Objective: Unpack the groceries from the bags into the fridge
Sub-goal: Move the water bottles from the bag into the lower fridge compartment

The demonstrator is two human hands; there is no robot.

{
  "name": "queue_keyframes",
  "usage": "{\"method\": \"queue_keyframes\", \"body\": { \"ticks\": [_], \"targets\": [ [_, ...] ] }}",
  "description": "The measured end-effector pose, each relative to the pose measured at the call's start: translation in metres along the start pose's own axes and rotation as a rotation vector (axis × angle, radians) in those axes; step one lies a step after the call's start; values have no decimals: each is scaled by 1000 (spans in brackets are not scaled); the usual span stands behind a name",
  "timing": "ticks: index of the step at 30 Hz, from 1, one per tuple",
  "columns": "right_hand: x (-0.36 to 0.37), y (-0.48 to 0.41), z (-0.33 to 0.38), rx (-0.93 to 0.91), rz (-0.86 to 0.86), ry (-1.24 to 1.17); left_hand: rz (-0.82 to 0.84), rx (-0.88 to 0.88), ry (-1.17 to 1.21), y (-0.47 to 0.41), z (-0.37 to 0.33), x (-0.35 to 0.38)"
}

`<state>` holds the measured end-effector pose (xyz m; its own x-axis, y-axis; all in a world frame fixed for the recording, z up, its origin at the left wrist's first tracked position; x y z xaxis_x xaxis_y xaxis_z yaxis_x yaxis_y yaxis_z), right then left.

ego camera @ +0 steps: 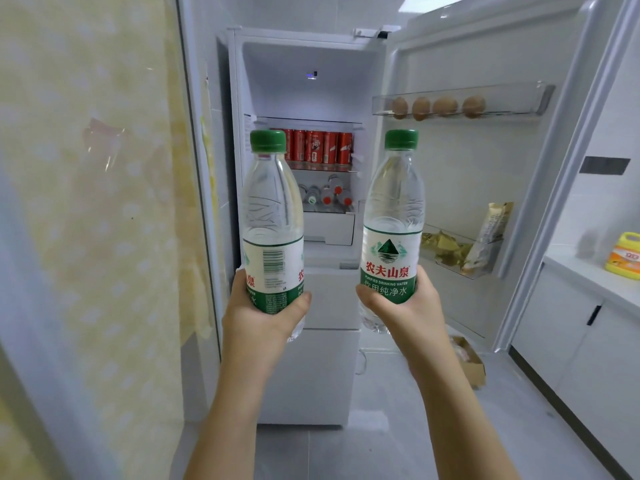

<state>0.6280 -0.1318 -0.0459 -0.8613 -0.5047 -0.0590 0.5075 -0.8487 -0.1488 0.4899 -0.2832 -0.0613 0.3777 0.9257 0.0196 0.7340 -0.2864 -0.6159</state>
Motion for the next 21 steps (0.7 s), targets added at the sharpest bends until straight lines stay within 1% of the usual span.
{"method": "queue_keyframes", "body": {
  "ticks": [5,11,16,21],
  "targets": [
    [1,-12,-13,27,26,-4,-17,-21,-20,0,10,8],
    [16,-48,-27,47,23,2,-7,-33,-25,-28,41,22],
    [35,-96,-38,44,-12,17,5,-49,18,-69,84,39],
    [69,-160,-34,34,-41,11,31,-48,57,-134,126,54]
  ]
}}
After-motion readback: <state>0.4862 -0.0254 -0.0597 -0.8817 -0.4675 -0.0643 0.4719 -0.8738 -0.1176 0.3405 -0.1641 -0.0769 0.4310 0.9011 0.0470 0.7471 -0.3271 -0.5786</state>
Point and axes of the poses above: each hand's wrist, its own y-axis away from the middle knuckle, its own x-axis out of the palm, z = x × y, the point moved 4 cm from there along -y, towards the middle knuckle, and after that the axes turned 15 degrees about x, right-handed, at the moved point
